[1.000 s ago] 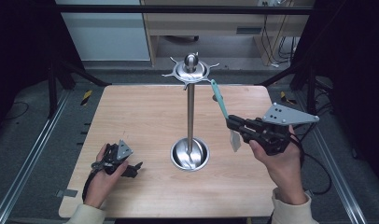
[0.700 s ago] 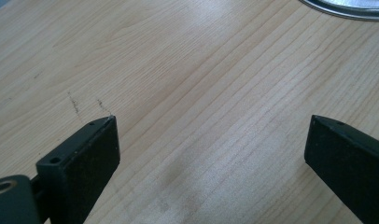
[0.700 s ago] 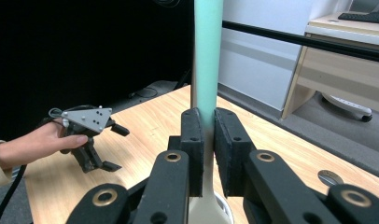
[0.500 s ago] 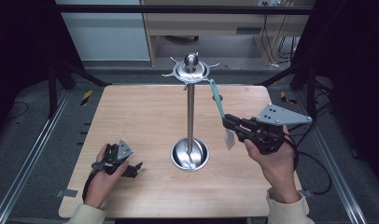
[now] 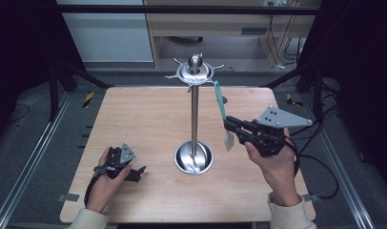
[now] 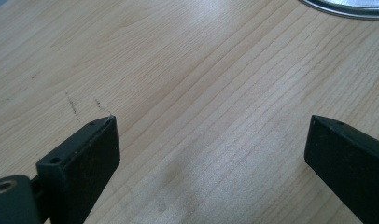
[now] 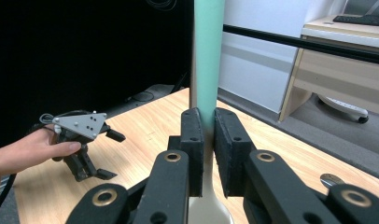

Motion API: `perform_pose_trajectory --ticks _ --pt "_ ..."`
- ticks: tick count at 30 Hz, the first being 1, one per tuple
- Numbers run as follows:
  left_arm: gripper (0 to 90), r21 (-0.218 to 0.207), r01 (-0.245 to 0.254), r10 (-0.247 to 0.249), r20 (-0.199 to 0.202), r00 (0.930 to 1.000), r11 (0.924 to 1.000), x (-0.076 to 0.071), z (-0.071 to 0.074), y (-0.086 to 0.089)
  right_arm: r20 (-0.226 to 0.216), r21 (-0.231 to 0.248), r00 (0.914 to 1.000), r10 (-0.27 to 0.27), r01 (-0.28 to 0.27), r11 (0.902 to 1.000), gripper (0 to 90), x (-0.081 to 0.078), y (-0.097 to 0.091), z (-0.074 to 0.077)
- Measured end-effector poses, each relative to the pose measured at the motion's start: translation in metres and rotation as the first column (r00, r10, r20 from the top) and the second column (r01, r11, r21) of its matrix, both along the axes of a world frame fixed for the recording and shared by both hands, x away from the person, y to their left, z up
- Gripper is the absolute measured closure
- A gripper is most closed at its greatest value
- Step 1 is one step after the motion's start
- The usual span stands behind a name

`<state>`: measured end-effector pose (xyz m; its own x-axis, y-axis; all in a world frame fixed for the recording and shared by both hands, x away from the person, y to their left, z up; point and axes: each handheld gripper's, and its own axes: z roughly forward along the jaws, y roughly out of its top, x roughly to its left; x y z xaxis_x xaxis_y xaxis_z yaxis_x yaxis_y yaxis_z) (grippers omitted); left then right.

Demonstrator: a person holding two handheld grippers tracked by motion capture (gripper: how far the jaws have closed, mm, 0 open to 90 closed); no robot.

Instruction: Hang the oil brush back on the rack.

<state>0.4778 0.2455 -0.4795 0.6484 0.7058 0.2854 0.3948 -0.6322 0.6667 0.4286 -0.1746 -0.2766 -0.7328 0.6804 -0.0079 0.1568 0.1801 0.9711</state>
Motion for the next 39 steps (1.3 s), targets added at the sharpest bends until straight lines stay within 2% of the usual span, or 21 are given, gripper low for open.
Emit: perform_pose_trajectory --ticks 2,11,12,13,21,25,29,35,39 --pt "3.1 -0.002 -0.005 0.005 -0.011 0.9999 1.0000 -0.001 0.000 0.000 0.000 -0.001 1.0000 0.001 -0.001 1.0000 82.4 0.001 0.001 0.000" --pt "3.2 -0.002 -0.005 0.005 -0.012 0.9999 1.0000 -0.001 0.000 0.000 -0.008 0.003 0.9999 0.009 -0.009 1.0000 82.7 0.008 0.007 -0.004" --pt "3.2 -0.002 -0.007 0.007 -0.011 0.9999 1.0000 -0.001 -0.001 0.000 -0.011 0.004 0.9999 0.009 -0.009 1.0000 83.2 0.010 0.008 -0.004" --pt "3.2 -0.003 -0.006 0.006 -0.012 0.9999 1.0000 -0.001 -0.001 0.000 -0.014 0.005 0.9999 0.008 -0.008 1.0000 87.4 0.012 0.010 -0.004" --pt "3.2 -0.006 -0.010 0.010 -0.009 0.9999 0.9999 0.000 0.000 0.001 -0.012 0.005 0.9999 0.002 -0.002 1.0000 79.4 0.022 0.017 -0.007" --pt "3.2 -0.003 -0.004 0.004 0.002 1.0000 1.0000 0.000 0.000 0.001 -0.007 -0.007 0.9999 -0.014 0.014 0.9999 71.0 0.020 0.017 -0.007" --pt "3.2 -0.002 -0.003 0.003 0.002 1.0000 1.0000 0.000 0.000 0.001 0.006 -0.031 0.9990 -0.044 0.044 0.9986 54.7 0.017 0.015 -0.006" --pt "3.2 -0.001 -0.003 0.003 0.003 1.0000 1.0000 0.000 0.000 0.000 -0.014 -0.056 0.9985 -0.052 0.052 0.9971 32.8 0.016 0.013 -0.008" --pt "3.2 -0.002 -0.003 0.003 0.001 1.0000 1.0000 0.000 0.000 0.000 -0.009 -0.075 0.9964 -0.084 0.083 0.9937 22.7 0.018 0.015 -0.011"
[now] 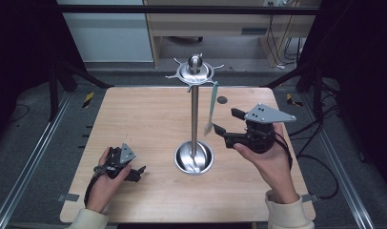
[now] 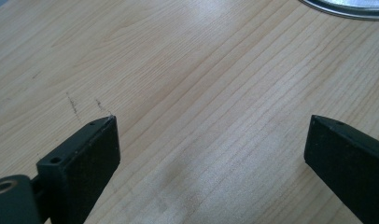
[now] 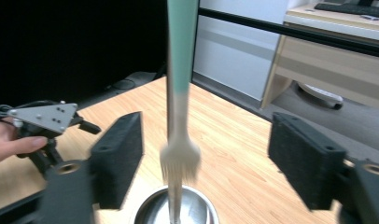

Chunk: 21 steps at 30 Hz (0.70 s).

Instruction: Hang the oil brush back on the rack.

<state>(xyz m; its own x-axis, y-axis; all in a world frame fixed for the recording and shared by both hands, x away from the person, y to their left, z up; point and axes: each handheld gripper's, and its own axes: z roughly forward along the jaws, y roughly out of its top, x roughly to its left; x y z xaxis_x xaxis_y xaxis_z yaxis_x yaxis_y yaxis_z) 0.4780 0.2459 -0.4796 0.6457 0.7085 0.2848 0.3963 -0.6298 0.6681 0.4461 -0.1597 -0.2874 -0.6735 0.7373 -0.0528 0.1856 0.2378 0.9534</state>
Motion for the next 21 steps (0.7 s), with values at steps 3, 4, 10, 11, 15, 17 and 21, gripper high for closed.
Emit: perform_pose_trajectory --ticks 3,4,10,11,15,17,21 --pt "3.2 0.001 0.000 0.000 0.002 1.0000 1.0000 0.000 0.000 0.000 0.000 -0.018 0.9997 -0.024 0.024 0.9995 16.6 0.002 0.001 -0.002" --pt "3.2 0.001 0.000 0.000 0.002 1.0000 1.0000 0.000 0.000 0.000 0.001 -0.018 0.9994 -0.033 0.033 0.9993 14.9 0.003 0.001 -0.002" --pt "3.2 0.002 0.000 0.000 0.003 1.0000 1.0000 0.000 0.000 0.000 0.034 -0.054 0.9976 -0.061 0.063 0.9966 8.0 0.005 -0.005 -0.006" --pt "3.2 0.001 0.001 -0.001 0.003 1.0000 1.0000 0.000 0.000 0.000 0.037 -0.060 0.9970 -0.067 0.069 0.9958 7.9 0.005 -0.007 -0.006" --pt "3.2 -0.003 -0.006 0.006 -0.005 1.0000 1.0000 -0.001 0.001 0.000 0.037 -0.047 0.9956 -0.086 0.087 0.9950 7.7 0.007 -0.014 -0.008" --pt "3.2 -0.001 -0.002 0.002 0.005 1.0000 1.0000 0.000 0.001 0.001 0.037 -0.040 0.9946 -0.097 0.099 0.9943 7.7 0.007 -0.018 -0.009" --pt "3.2 -0.008 -0.009 0.009 -0.003 1.0000 0.9999 -0.001 0.001 0.000 0.030 -0.026 0.9923 -0.120 0.121 0.9923 7.9 0.009 -0.027 -0.010"
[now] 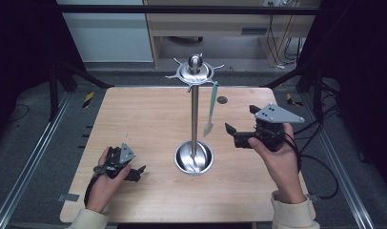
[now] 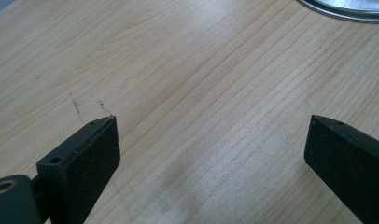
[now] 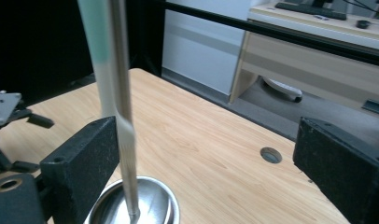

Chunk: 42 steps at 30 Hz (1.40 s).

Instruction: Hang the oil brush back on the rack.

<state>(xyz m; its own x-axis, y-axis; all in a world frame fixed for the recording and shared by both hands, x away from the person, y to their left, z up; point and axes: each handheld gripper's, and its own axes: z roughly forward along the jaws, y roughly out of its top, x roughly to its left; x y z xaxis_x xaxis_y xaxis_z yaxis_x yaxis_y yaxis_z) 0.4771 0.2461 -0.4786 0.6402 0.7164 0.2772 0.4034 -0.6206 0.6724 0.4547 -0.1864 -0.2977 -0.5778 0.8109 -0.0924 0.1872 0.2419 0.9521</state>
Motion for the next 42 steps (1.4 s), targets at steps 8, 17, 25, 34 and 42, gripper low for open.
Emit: perform_pose_trajectory --ticks 8,17,25,34,42 --pt "3.1 -0.001 -0.002 0.002 0.000 1.0000 1.0000 0.000 0.000 0.001 -0.014 -0.001 0.9973 -0.073 0.073 0.9974 11.7 0.008 -0.014 -0.013" --pt "3.2 0.000 0.005 -0.005 0.015 0.9999 1.0000 0.000 0.001 0.001 -0.047 -0.002 0.9916 -0.121 0.121 0.9927 11.8 0.019 -0.028 -0.031" --pt "3.1 -0.001 0.005 -0.005 0.020 0.9998 1.0000 0.000 0.001 0.001 -0.106 -0.002 0.9818 -0.157 0.158 0.9874 11.6 0.031 -0.041 -0.053" --pt "3.1 -0.004 0.003 -0.003 0.018 0.9998 1.0000 0.000 0.002 0.001 -0.182 -0.004 0.9678 -0.174 0.176 0.9844 11.4 0.042 -0.048 -0.079" --pt "3.1 -0.004 0.003 -0.003 0.019 0.9998 1.0000 0.000 0.002 0.001 -0.232 -0.033 0.9550 -0.185 0.183 0.9826 11.2 0.050 -0.050 -0.101"
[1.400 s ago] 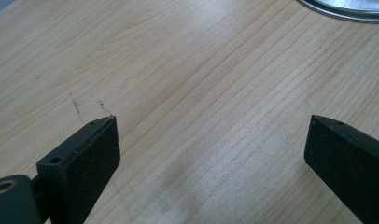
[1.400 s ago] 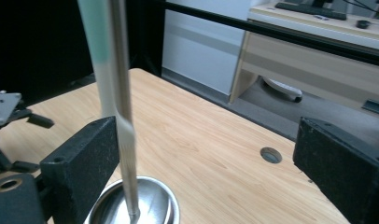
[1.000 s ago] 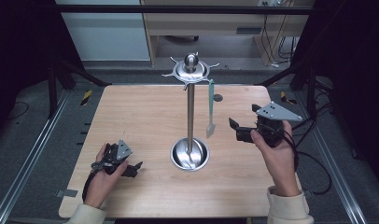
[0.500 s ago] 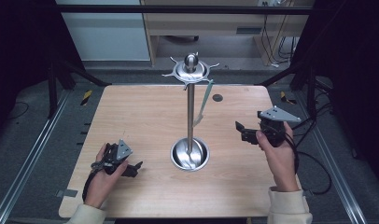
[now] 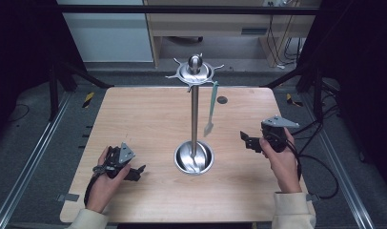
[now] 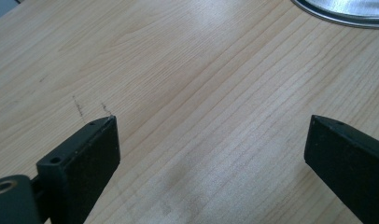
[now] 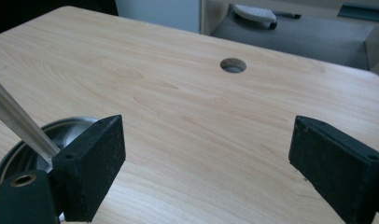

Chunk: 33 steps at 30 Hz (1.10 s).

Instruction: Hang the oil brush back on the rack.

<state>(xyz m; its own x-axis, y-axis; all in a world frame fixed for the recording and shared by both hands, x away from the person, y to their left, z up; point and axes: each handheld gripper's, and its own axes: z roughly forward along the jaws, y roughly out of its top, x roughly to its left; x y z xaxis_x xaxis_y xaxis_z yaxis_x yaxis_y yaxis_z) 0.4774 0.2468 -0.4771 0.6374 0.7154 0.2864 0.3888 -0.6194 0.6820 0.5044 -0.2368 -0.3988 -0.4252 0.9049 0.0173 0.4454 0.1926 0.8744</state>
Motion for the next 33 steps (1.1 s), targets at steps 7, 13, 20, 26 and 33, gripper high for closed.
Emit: perform_pose_trajectory --ticks 7,13,20,26,33 --pt "3.1 0.001 0.001 -0.001 -0.001 1.0000 1.0000 0.000 0.000 0.000 -0.052 -0.007 0.9987 0.004 -0.004 1.0000 11.4 0.006 0.001 -0.020" --pt "3.1 0.003 0.003 -0.003 -0.003 1.0000 1.0000 0.000 0.000 0.000 -0.096 -0.005 0.9953 0.011 -0.011 0.9999 11.8 0.010 0.004 -0.035" --pt "3.1 0.003 0.005 -0.005 -0.004 1.0000 1.0000 0.000 -0.001 -0.001 -0.113 -0.020 0.9935 0.011 -0.014 0.9997 12.5 0.014 0.007 -0.051" --pt "3.1 0.005 0.001 -0.001 -0.014 0.9999 1.0000 0.000 -0.001 -0.001 -0.122 -0.035 0.9924 0.017 -0.021 0.9992 12.7 0.016 0.013 -0.062" --pt "3.1 0.013 0.009 -0.009 -0.007 0.9999 0.9999 0.000 -0.001 -0.002 -0.113 -0.047 0.9933 0.024 -0.030 0.9985 13.4 0.017 0.021 -0.072"
